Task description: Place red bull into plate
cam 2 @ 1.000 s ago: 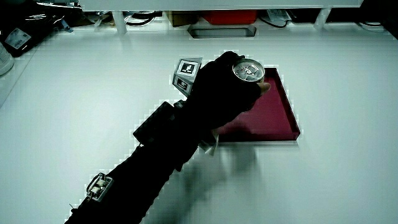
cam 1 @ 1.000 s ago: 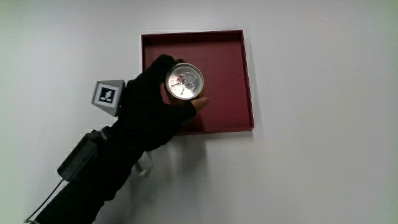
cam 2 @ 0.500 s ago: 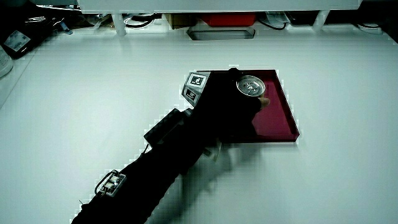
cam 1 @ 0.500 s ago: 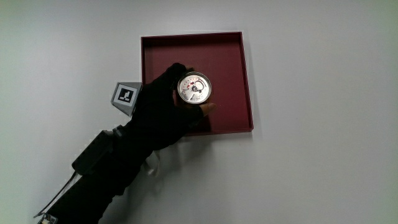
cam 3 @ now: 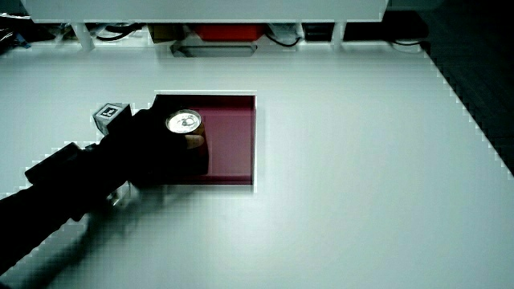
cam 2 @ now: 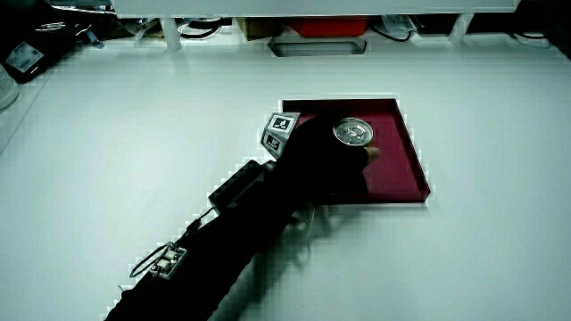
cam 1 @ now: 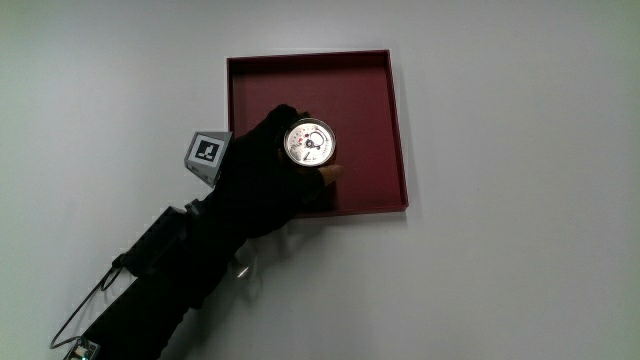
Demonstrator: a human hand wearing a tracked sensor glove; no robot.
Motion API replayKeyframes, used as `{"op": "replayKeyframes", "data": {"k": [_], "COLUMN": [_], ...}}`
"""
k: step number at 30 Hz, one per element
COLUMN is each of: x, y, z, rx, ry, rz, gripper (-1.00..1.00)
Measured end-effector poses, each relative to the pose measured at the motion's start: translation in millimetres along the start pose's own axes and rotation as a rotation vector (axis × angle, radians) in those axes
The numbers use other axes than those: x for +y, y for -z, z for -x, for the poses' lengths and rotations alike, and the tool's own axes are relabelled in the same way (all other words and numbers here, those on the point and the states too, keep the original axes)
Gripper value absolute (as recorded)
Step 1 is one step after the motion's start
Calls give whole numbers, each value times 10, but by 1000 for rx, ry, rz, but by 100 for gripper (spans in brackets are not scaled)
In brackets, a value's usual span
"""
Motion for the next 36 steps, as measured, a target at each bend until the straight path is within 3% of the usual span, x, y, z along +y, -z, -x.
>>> {"op": "replayKeyframes", "data": {"k": [2, 11, 14, 18, 25, 28, 30, 34, 36], "x": [0, -5, -13, -55, -170, -205, -200, -225, -246], "y": [-1, -5, -7, -57, -217, -302, -350, -450, -535], "z": [1, 29, 16, -46, -232, -352, -449, -696, -754], "rx": [6, -6, -10, -61, -65, -48, -16, -85, -71], "ry": [-6, 13, -4, 1, 51, 88, 100, 90, 96], "rz": [0, -8, 4, 0, 1, 63, 153, 294, 309], "gripper": [0, -32, -43, -57, -82, -93, -100, -100, -100]}}
